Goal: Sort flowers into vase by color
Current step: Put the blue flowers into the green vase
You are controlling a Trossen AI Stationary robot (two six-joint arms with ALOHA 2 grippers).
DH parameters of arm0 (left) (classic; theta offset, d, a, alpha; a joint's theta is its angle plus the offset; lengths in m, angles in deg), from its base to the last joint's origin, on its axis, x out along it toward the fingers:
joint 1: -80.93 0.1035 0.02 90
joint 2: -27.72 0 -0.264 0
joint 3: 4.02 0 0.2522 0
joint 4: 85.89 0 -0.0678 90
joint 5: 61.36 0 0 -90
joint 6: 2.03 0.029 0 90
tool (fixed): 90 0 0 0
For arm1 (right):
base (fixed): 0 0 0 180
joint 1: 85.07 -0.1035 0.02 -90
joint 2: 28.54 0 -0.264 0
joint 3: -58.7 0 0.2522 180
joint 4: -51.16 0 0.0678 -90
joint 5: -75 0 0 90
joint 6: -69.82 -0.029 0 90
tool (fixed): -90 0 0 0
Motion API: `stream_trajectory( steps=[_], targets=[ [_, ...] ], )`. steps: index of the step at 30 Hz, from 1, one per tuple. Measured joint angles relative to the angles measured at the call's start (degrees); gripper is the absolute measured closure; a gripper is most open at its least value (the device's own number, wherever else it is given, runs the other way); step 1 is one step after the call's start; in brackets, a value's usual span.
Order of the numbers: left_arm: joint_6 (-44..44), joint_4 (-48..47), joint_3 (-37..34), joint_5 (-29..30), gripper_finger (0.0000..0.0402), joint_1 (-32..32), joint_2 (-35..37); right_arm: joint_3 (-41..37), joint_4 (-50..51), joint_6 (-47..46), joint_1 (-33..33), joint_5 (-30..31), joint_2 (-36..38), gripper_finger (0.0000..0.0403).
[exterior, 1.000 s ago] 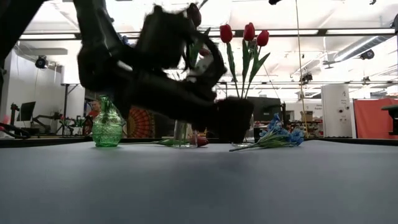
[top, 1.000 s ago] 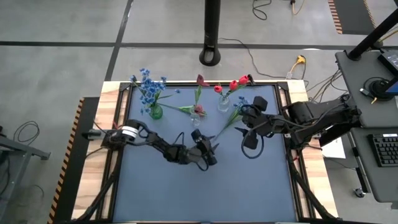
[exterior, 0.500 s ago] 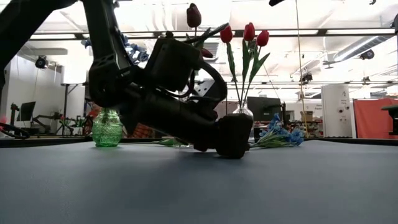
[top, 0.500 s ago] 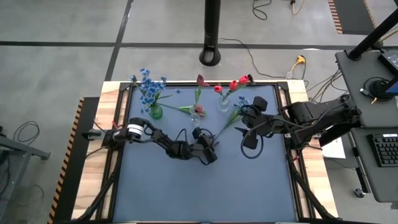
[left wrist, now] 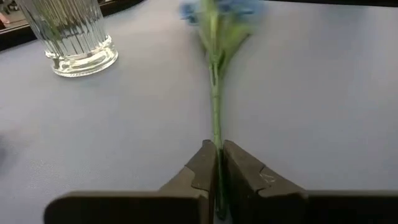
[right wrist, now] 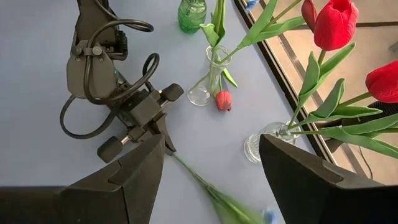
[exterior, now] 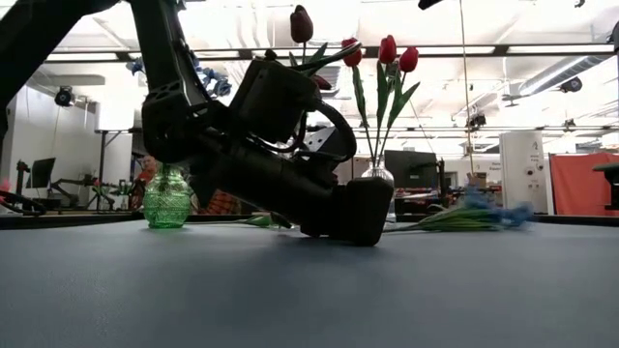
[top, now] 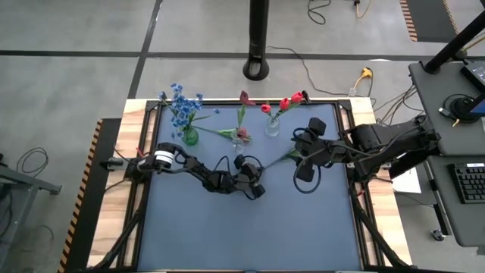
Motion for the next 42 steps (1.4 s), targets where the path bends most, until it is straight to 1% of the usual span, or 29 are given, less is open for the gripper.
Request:
stream_trajectory(
  steps=[4, 7, 12, 16, 19, 22, 26, 32, 34, 38, 40, 42],
  targets=[
    [0.09, -0.63, -0.15, 0.52, 0.0399, -0.62, 0.96, -0.04, 0.47, 0.00, 0.00, 0.00, -0.02, 0.0150],
    [0.99, -4.28, -0.38, 1.03, 0.0400, -1.74, 3.12, -0.04, 1.67, -0.44, 0.00, 0.00, -0.02, 0.0152],
    [0.06, -17.03, -1.22, 1.18, 0.0401, -4.62, 8.21, -0.10, 4.45, -2.69, 0.00, -0.01, -0.02, 0.0152],
    [-2.18, -29.42, -1.72, 0.95, 0.0401, -7.15, 12.48, -0.29, 4.90, -2.95, 0.00, 0.00, -0.02, 0.0156],
    [-6.67, -38.62, -1.73, 0.91, 0.0401, -8.50, 14.95, -0.34, 4.92, -2.95, 0.00, -0.02, -0.04, 0.0156],
    [-12.08, -43.35, -1.68, 0.78, 0.0395, -8.97, 15.81, -0.40, 4.95, -2.95, 0.00, -0.03, -0.04, 0.0157],
    [-13.15, -43.44, -1.70, 0.80, 0.0363, -9.55, 15.87, -0.42, 4.95, -2.95, 0.00, -0.04, -0.04, 0.0158],
    [-13.07, -43.47, -1.84, 1.15, 0.0291, -9.84, 16.66, -0.42, 4.95, -2.95, 0.00, -0.05, -0.04, 0.0158],
    [-11.68, -42.55, -1.92, 1.38, 0.0269, -9.92, 17.07, -0.42, 4.95, -2.95, 0.00, -0.07, -0.04, 0.0158],
    [-4.00, -33.73, -1.99, -0.03, 0.0240, -9.34, 17.12, -0.63, 5.05, -2.89, 0.00, -0.07, -0.04, 0.0158],
    [0.02, -26.94, -1.84, -1.34, 0.0234, -8.00, 16.53, -0.88, 4.99, -2.82, 0.00, -0.07, -0.04, 0.0158],
    [2.69, -22.34, -1.69, -1.45, 0.0232, -6.50, 15.05, -1.19, 5.00, -2.78, 0.00, -0.07, -0.04, 0.0158]
  ],
)
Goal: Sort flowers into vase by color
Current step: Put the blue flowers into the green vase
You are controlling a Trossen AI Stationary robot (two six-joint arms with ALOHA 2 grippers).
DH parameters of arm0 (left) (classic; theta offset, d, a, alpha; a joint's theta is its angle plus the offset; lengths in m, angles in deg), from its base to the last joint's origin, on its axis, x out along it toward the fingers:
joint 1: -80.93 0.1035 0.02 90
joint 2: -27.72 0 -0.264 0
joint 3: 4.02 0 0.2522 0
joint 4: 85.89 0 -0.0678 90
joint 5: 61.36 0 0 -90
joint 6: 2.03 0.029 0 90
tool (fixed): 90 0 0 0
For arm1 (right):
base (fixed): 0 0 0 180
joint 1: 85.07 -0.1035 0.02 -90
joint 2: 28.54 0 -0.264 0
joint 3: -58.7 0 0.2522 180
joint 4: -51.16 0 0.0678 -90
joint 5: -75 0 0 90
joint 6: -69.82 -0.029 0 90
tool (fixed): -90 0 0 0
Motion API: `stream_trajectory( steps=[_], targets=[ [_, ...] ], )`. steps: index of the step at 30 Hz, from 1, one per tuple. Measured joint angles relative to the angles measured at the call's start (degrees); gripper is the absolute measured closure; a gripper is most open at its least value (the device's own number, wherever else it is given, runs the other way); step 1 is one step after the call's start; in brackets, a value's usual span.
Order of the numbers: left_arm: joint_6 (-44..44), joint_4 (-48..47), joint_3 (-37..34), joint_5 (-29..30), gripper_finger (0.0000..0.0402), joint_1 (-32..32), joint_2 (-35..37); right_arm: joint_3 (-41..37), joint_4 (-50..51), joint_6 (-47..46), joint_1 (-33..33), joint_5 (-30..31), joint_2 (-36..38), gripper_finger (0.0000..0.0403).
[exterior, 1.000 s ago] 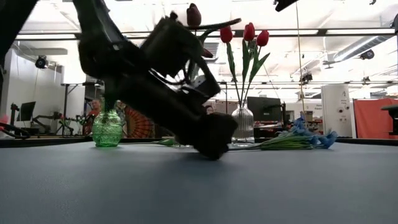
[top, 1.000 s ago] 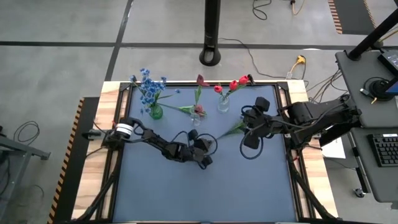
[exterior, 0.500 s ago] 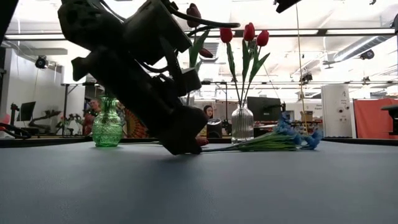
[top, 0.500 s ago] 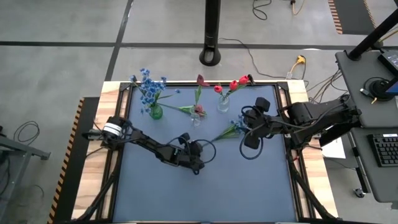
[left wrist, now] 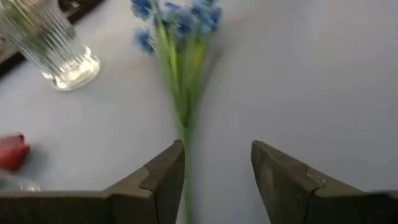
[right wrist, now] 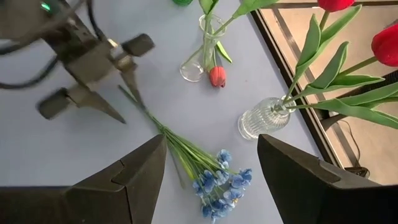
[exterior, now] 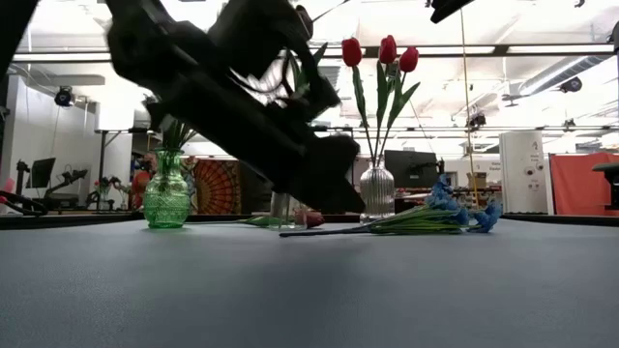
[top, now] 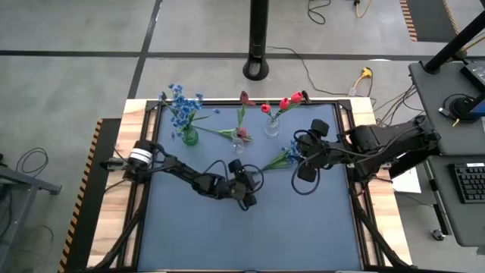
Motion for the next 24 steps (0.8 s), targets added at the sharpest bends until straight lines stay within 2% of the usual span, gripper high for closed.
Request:
stream_trajectory(
  steps=[7, 14, 17, 23, 24],
  targets=[
    [2.21, 3.58, 0.53, -1.59, 0.0239, 4.79, -3.75, -2.24, -0.06, -0.17, -0.28, -0.02, 0.02, 0.0158],
    [2.21, 5.55, 0.60, -2.03, 0.0259, 5.10, -6.12, -3.38, -0.10, -0.20, -0.39, -0.01, 0.04, 0.0158],
    [2.21, 5.86, 0.68, -1.94, 0.0287, 4.82, -6.39, -3.42, -0.10, -0.20, -0.39, -0.02, 0.04, 0.0158],
    [2.21, 6.32, 0.68, -2.75, 0.0384, 4.58, -6.35, -3.42, -0.11, -0.20, -0.66, -0.02, 0.04, 0.0158],
    [2.21, 6.34, 0.65, -2.75, 0.0390, 4.53, -6.19, -3.42, -0.12, -0.20, -0.78, -0.01, 0.04, 0.0158]
  ],
)
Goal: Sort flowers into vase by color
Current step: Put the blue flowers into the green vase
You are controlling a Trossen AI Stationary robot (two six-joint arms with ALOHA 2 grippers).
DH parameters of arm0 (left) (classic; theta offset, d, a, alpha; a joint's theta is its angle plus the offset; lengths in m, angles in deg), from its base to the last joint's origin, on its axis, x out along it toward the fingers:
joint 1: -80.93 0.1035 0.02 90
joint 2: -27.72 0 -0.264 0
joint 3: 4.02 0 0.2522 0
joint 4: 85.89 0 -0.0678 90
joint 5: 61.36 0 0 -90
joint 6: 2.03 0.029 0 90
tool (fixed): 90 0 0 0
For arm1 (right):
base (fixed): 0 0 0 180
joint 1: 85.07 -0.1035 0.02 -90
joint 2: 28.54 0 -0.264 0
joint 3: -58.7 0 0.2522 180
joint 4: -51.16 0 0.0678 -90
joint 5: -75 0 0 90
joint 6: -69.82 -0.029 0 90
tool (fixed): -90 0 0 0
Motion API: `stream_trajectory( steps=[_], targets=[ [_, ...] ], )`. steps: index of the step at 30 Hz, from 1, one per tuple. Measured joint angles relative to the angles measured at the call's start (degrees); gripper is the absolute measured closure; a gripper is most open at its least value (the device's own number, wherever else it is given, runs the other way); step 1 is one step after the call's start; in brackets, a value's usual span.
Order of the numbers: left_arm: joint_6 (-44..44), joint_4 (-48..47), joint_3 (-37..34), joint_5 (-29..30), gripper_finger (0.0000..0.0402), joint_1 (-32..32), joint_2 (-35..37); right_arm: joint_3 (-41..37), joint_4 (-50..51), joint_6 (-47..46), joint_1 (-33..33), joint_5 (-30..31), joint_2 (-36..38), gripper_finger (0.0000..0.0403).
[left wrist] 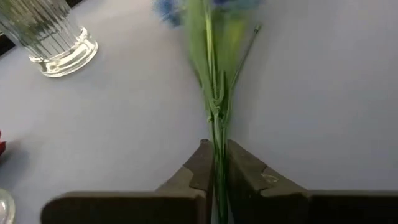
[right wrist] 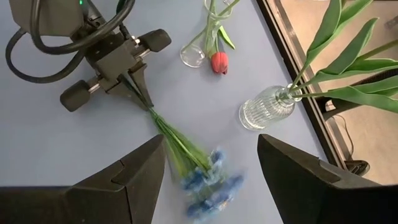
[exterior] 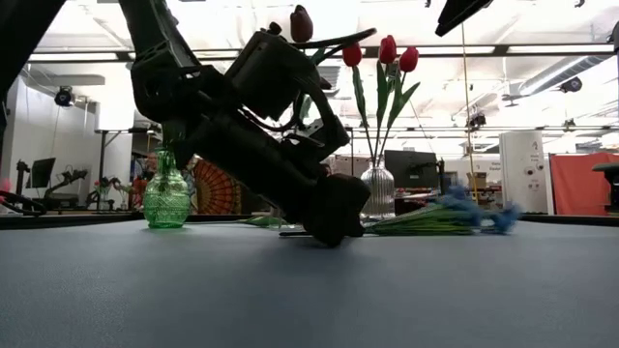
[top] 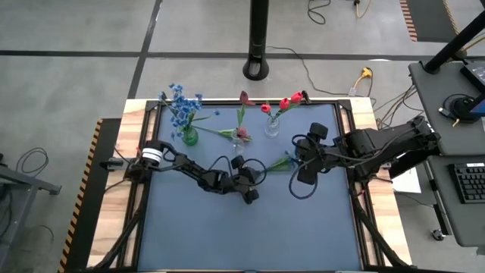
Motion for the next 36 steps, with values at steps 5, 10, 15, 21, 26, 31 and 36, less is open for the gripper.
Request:
stream_trajectory(
  steps=[5, 10, 15, 21, 26, 31, 36],
  targets=[
    [0.05, -0.96, -0.21, 0.81, 0.0394, -1.24, 2.16, 0.00, -0.02, -0.29, -0.59, 0.00, 0.02, 0.0158],
    [2.38, -2.27, -0.42, 0.84, 0.0398, -4.58, 7.55, -0.15, 1.11, -0.26, -2.28, -0.01, 0.09, 0.0158],
    [5.52, -8.42, -1.18, 0.90, 0.0399, -8.63, 15.43, -0.16, 2.59, -0.25, -4.89, -0.01, 0.30, 0.0158],
    [5.51, -12.94, -6.19, 1.49, 0.0400, -13.08, 26.93, -0.17, 2.36, -0.26, -8.31, 0.19, 2.01, 0.0158],
    [3.77, -6.83, -15.76, 2.37, 0.0400, -17.87, 36.44, -0.29, 0.23, 0.13, -10.43, 0.88, 4.01, 0.0158],
    [11.98, 15.69, -25.11, 4.97, 0.0401, -23.16, 41.78, -3.59, -8.70, 6.15, -11.83, 3.48, 4.89, 0.0158],
    [24.43, 36.85, -31.16, 5.23, 0.0401, -26.43, 43.58, -9.88, -22.34, 12.10, -11.98, 3.55, 4.93, 0.0158]
  ],
)
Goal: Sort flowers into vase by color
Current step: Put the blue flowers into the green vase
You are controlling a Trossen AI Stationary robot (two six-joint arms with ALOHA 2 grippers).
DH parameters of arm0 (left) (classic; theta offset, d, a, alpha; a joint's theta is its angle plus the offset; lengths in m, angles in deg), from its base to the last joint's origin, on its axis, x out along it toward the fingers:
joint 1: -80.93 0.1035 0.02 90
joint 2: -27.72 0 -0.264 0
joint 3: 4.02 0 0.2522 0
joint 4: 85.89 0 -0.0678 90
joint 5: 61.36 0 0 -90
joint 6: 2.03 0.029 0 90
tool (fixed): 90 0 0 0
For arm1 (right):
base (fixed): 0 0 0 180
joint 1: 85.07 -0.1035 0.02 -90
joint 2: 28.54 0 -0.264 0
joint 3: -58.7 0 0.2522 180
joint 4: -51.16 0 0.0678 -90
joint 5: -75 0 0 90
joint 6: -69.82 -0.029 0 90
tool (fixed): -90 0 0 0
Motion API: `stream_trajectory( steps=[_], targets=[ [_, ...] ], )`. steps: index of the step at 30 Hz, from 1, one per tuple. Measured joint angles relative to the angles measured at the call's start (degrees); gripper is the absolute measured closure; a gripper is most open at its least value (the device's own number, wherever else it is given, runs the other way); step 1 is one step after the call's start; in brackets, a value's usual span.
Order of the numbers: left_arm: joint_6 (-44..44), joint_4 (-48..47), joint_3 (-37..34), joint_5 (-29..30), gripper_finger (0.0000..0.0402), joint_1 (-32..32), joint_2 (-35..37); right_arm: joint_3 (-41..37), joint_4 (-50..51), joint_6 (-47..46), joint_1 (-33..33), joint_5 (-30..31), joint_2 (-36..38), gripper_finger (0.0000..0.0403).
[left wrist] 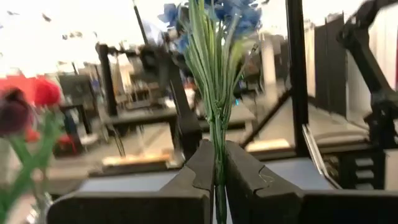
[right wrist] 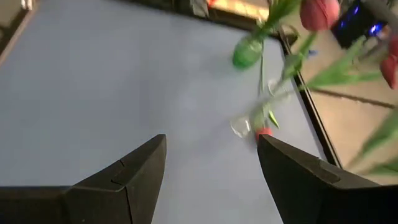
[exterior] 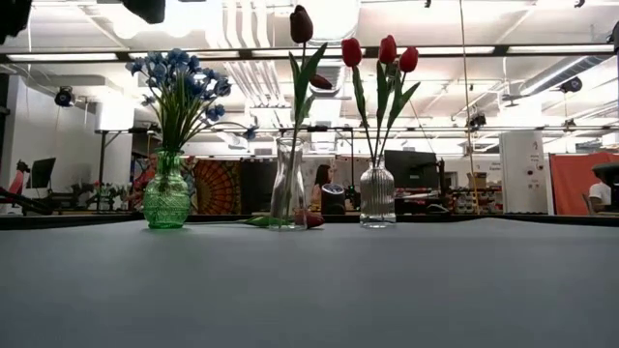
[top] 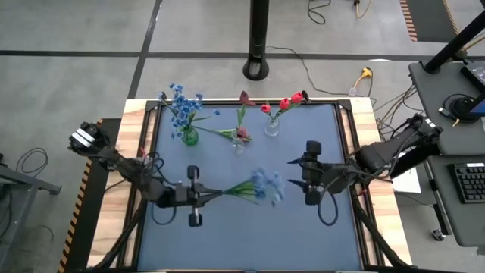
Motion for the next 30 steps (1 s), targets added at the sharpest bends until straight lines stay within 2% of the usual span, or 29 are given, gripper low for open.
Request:
stream_trajectory(
  steps=[3, 7, 9, 12, 14, 18, 23, 27, 30],
  targets=[
    [4.43, 6.35, -1.04, -0.13, 0.0401, -0.34, -0.04, -5.51, -13.69, 5.13, 0.12, 0.09, -0.64, 0.0158],
    [8.64, 8.33, -0.03, -0.06, 0.0401, -0.23, -1.12, -13.33, -40.61, 17.51, 0.20, -0.25, -3.80, 0.0158],
    [10.39, 8.46, 1.44, 0.09, 0.0401, -0.01, -1.91, -15.47, -54.35, 23.87, 0.41, -0.69, -6.48, 0.0158],
    [12.72, 8.70, 4.00, 2.56, 0.0401, 0.20, -3.42, -15.74, -70.42, 27.46, 1.56, -1.86, -11.17, 0.0158],
    [15.02, 8.73, 5.52, 4.14, 0.0401, 0.33, -4.56, -14.50, -74.25, 28.01, 2.50, -3.16, -13.63, 0.0158],
    [17.98, 10.06, 7.34, 4.43, 0.0401, 0.45, -6.16, -10.53, -74.06, 27.23, 4.55, -4.06, -17.29, 0.0158],
    [18.56, 10.28, 8.97, 5.11, 0.0401, 1.48, -7.71, -6.09, -73.80, 24.29, 6.90, -14.07, -22.33, 0.0158],
    [18.65, 10.33, 9.43, 5.59, 0.0400, 1.69, -8.49, -2.68, -74.06, 25.33, 7.35, -14.31, -25.25, 0.0160],
    [18.87, 10.12, 9.44, 6.80, 0.0400, 1.67, -8.63, -1.40, -74.07, 26.44, 7.45, -13.69, -26.35, 0.0177]
  ],
)
